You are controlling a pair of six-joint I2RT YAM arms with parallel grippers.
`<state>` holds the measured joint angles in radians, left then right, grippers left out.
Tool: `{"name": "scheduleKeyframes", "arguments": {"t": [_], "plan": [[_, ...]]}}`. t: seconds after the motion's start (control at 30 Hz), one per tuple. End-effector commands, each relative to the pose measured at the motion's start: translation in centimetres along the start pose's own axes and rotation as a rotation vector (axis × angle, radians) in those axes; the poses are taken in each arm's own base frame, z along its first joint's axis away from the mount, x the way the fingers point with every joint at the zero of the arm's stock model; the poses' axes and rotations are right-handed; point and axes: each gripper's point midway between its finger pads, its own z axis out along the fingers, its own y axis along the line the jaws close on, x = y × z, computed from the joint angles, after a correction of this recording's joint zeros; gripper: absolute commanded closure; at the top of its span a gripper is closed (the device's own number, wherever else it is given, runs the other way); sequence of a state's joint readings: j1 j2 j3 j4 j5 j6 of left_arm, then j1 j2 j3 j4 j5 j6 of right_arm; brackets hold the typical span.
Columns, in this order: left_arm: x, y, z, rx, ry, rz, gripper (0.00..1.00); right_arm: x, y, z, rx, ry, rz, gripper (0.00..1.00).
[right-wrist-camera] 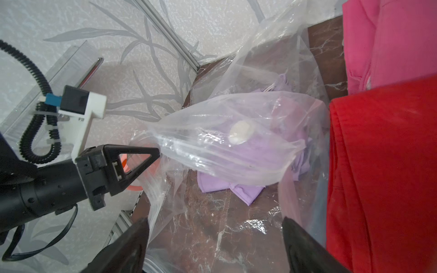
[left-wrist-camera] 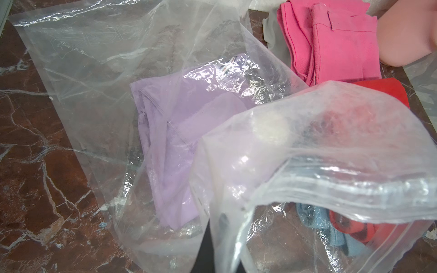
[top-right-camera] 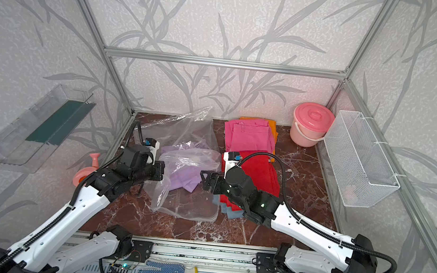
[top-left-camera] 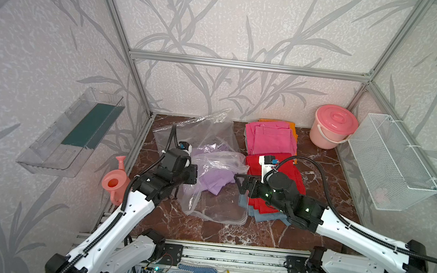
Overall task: Take the trousers out of the vacuum bag
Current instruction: Place the trousers at the center of the board, then take out the trousers from the vacuum bag.
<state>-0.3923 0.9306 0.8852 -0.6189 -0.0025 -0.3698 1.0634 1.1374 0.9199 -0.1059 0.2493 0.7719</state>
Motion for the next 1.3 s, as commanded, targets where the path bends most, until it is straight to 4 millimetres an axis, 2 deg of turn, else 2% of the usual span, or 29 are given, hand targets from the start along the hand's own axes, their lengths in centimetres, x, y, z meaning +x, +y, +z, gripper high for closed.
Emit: {"name": "scheduleKeyframes", "arguments": {"t": [0.0, 0.17, 0.23, 0.37, 0.47, 0.6, 0.77, 0.93, 1.0, 1.03, 1.1, 1.27], "plan": [[-1.0, 0.0, -0.7, 0.001, -0.04, -0.004, 1.0, 0.5, 0.3, -0.3, 0.099, -0.009, -0.098, 0.08], [-1.3, -0.1, -0.9, 0.003, -0.048, -0.005, 1.0, 1.9, 2.7, 0.0, 0.037, 0.02, -0.115, 0.08], [-1.4, -0.1, -1.0, 0.005, -0.052, -0.007, 1.0, 2.9, 3.6, 0.6, -0.022, 0.047, -0.104, 0.11], [-1.6, -0.4, -1.0, 0.015, -0.055, -0.008, 1.0, 6.2, 4.5, 2.9, -0.055, 0.138, -0.048, 0.22], [-1.8, -0.5, -1.2, 0.021, -0.06, -0.006, 1.0, 8.6, 4.7, 4.4, -0.045, 0.173, 0.0, 0.25], [-2.2, -0.7, -1.7, 0.031, -0.077, -0.004, 1.0, 11.6, 2.8, 6.7, 0.03, 0.2, 0.087, 0.26], [-2.6, -1.1, -2.1, 0.054, -0.099, 0.006, 1.0, 13.3, 0.1, 8.9, 0.131, 0.162, 0.166, 0.26], [-2.7, -1.5, -2.3, 0.081, -0.112, 0.016, 1.0, 13.9, -1.5, 10.7, 0.191, 0.098, 0.229, 0.26], [-2.6, -1.5, -2.2, 0.085, -0.111, 0.014, 1.0, 13.6, -1.4, 11.5, 0.191, 0.073, 0.257, 0.26], [-2.5, -1.6, -2.3, 0.091, -0.109, 0.012, 1.0, 14.4, -2.0, 12.3, 0.212, 0.077, 0.261, 0.26], [-2.3, -1.7, -2.2, 0.099, -0.102, 0.012, 1.0, 14.6, -1.9, 13.2, 0.216, 0.065, 0.279, 0.26], [-2.1, -1.7, -2.2, 0.105, -0.099, 0.005, 1.0, 14.6, -3.2, 15.5, 0.24, 0.031, 0.347, 0.26]]}}
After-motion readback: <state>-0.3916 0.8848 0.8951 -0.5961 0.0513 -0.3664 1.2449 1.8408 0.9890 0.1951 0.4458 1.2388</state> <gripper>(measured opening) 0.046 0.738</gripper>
